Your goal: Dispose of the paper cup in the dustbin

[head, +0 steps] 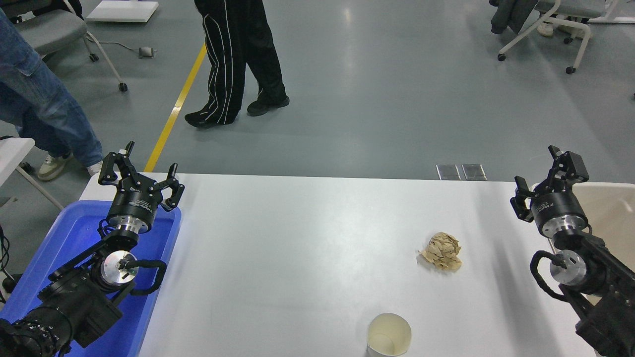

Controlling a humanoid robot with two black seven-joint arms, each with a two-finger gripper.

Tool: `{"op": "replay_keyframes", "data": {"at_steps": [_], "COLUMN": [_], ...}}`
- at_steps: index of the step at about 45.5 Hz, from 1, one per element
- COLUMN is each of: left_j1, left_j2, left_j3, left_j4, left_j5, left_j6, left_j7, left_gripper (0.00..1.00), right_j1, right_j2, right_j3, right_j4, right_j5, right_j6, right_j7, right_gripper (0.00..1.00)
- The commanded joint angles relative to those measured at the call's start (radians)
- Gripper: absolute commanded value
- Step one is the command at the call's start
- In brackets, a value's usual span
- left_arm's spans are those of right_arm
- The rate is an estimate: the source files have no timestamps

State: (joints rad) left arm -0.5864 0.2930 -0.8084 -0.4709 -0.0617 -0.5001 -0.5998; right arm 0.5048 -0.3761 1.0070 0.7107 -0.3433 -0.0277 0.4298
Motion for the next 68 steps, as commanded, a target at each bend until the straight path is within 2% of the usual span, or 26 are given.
{"op": "replay_keyframes", "data": {"at_steps": [1, 10, 20, 32, 37, 43, 49, 59, 68], "left_j1": [0.000, 0.000, 0.000, 0.000, 0.000, -0.001, 0.000, -0.001, 0.000], "left_j2": [0.000, 0.000, 0.000, 0.000, 0.000, 0.000, 0.000, 0.000, 0.000], "left_j3": [0.000, 0.000, 0.000, 0.000, 0.000, 0.000, 0.000, 0.000, 0.000], "left_j4": [0.000, 0.000, 0.000, 0.000, 0.000, 0.000, 0.000, 0.000, 0.000], "left_j5": [-0.001, 0.000, 0.000, 0.000, 0.000, 0.000, 0.000, 0.000, 0.000], "left_j6": [0.000, 0.000, 0.000, 0.000, 0.000, 0.000, 0.000, 0.000, 0.000], "left_j7": [0.000, 0.000, 0.000, 0.000, 0.000, 0.000, 0.000, 0.000, 0.002], "left_gripper": [1.00, 1.00, 1.00, 1.00, 1.00, 1.00, 1.00, 1.00, 1.00], "right_j1": [0.009, 0.037, 0.092, 0.316, 0.449, 0.584, 0.626, 0.682, 0.754], "right_j2": [-0.038, -0.113, -0.300, -0.593, -0.678, -0.727, -0.787, -0.935, -1.004], "right_j3": [-0.053, -0.148, -0.346, -0.731, -0.876, -0.996, -1.062, -1.070, -1.068], "right_j4": [-0.001, 0.001, 0.013, 0.219, 0.297, 0.311, 0.363, 0.590, 0.835], "right_j5": [0.001, 0.017, 0.099, 0.093, 0.054, -0.104, -0.345, -0.686, -0.894], "right_j6": [0.002, 0.003, 0.026, 0.026, 0.069, 0.178, 0.311, 0.453, 0.543], "right_j7": [0.000, 0.000, -0.002, -0.002, -0.002, -0.003, -0.008, -0.005, -0.006], "right_gripper": [0.99, 0.99, 0.99, 0.99, 0.99, 0.99, 0.99, 0.99, 0.99]}}
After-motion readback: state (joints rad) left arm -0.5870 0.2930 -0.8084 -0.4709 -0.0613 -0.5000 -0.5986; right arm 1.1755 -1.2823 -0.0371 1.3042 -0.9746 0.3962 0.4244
